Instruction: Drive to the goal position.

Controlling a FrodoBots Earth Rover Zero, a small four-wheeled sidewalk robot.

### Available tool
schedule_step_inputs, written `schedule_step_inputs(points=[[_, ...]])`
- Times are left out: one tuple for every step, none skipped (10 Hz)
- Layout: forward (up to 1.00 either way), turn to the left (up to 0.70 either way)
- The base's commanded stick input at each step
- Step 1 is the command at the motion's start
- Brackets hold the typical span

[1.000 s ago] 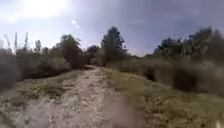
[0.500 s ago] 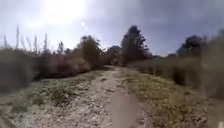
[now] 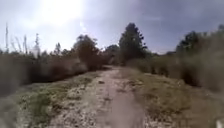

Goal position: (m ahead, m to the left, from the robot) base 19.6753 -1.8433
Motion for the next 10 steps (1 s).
schedule_step_inputs(points=[[0.85, 0.34], [0.85, 0.34], [0.85, 0.34], [0.85, 0.31], [0.85, 0.25], [0.85, 0.19], [0.85, 0.13], [0.85, 0.07], [0.85, 0.01], [0.85, 0.0]])
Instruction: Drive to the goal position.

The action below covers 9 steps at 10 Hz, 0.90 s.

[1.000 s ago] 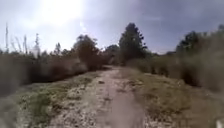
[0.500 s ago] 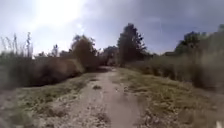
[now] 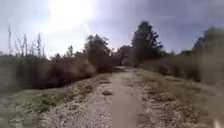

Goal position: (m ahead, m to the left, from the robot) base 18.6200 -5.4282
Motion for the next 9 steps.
schedule_step_inputs(points=[[0.85, 0.0], [0.85, 0.0], [0.85, 0.0], [0.85, 0.0], [0.85, 0.0], [0.85, 0.0], [0.85, 0.0], [0.85, -0.05], [0.85, -0.22]])
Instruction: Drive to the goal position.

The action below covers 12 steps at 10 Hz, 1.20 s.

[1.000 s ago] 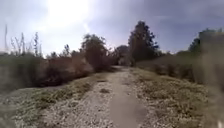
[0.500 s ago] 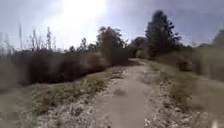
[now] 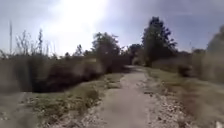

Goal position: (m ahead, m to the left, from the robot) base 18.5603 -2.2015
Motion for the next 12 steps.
schedule_step_inputs(points=[[0.85, -0.34], [0.85, -0.34], [0.85, -0.34], [0.85, -0.34], [0.85, -0.34], [0.85, -0.19], [0.85, 0.0], [0.85, 0.0], [0.85, 0.0], [0.85, 0.0], [0.85, 0.0], [0.85, 0.0]])
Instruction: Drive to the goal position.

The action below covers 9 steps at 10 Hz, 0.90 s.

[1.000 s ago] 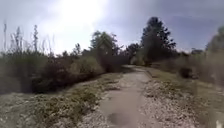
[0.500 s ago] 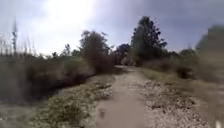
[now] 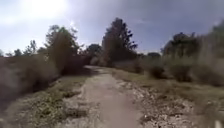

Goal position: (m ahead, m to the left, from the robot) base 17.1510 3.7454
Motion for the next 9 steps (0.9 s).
schedule_step_inputs(points=[[0.85, 0.0], [0.85, 0.0], [0.85, 0.0], [0.85, 0.0], [0.85, 0.02], [0.85, 0.33], [0.85, 0.34], [0.85, 0.34], [0.85, 0.34]])
